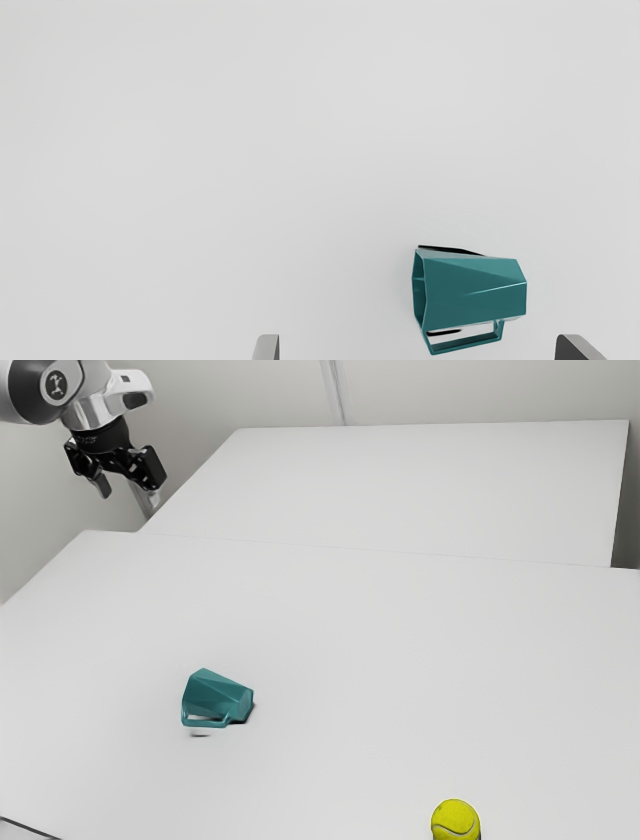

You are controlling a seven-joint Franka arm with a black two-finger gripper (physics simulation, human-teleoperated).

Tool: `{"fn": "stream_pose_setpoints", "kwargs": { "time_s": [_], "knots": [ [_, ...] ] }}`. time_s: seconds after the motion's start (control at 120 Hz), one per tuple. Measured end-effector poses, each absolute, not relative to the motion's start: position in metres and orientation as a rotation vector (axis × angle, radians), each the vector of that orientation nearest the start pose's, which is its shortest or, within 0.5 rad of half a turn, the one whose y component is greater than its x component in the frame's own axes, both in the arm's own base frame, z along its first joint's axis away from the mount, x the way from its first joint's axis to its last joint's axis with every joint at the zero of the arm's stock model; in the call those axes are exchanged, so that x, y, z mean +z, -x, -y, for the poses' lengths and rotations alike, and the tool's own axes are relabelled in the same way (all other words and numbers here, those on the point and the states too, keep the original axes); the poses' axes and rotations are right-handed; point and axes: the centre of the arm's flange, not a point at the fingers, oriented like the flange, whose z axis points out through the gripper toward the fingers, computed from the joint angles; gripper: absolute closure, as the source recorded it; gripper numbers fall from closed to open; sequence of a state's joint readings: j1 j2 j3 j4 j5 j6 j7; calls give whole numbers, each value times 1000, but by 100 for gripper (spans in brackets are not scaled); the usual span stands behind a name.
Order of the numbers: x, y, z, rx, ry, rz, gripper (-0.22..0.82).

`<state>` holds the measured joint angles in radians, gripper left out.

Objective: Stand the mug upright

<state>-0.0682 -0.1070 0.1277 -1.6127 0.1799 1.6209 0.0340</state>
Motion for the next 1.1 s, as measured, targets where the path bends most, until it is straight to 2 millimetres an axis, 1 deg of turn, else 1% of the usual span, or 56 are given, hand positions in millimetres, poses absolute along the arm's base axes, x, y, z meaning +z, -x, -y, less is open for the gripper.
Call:
{"fn": "stream_pose_setpoints", "kwargs": {
  "time_s": [0.2, 0.317, 0.4, 0.433, 0.458, 0.592, 0.658, 0.758, 0.85, 0.883, 0.975, 1.1],
  "knots": [
    [665, -526, -54, -157, 2968, 25, 0],
    [651, -532, -56, -137, 2972, 20, 0],
    [642, -534, -59, -126, 3019, 46, 0],
    [632, -533, -64, -103, 3061, 82, 0],
    [623, -532, -72, -81, 3098, 123, 0],
    [551, -512, -133, 118, 3276, 449, 0],
    [525, -509, -152, 188, 3322, 577, 0],
    [485, -513, -165, 306, 3376, 723, 0],
    [445, -512, -172, 440, 3412, 848, 0],
    [433, -512, -173, 479, 3418, 881, 0],
    [410, -516, -171, 558, 3422, 929, 0],
    [388, -518, -180, 611, 3412, 990, 0]
  ]
}}
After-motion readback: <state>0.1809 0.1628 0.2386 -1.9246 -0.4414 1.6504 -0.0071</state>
